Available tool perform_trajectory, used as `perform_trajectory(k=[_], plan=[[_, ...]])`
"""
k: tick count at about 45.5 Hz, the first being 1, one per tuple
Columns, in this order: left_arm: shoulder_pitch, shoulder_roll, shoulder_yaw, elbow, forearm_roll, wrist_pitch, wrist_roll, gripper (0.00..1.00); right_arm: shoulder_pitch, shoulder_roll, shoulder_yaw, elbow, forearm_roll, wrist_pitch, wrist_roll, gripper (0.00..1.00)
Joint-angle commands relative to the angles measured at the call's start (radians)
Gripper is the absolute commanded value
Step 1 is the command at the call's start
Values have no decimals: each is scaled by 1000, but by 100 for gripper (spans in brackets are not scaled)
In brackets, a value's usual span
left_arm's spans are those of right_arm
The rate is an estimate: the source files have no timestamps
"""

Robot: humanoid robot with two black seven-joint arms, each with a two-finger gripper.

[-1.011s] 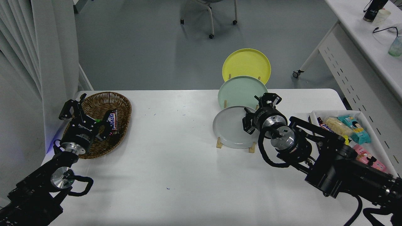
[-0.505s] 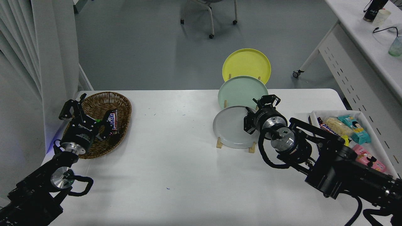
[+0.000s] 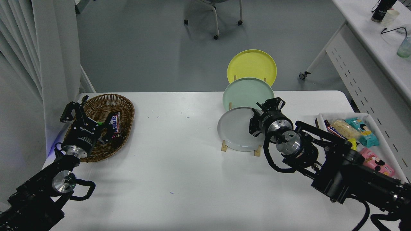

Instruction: Place the plate on the table

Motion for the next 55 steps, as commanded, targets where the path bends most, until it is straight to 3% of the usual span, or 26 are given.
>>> perform_trajectory(k=[1, 14, 41, 55], plan=[[0, 1, 0, 0, 0, 0, 0, 98, 2, 4, 0, 3, 1, -1, 0, 11], [0, 0, 0, -1, 0, 0, 0, 98, 2, 12, -2, 3, 0, 5, 0, 0], [0, 1, 0, -1, 0, 0, 0, 98, 69, 19, -29, 58, 0, 112, -38, 0], [0, 0, 0, 0, 0, 0, 0, 98, 121, 15, -28, 112, -78, 108, -49, 0]])
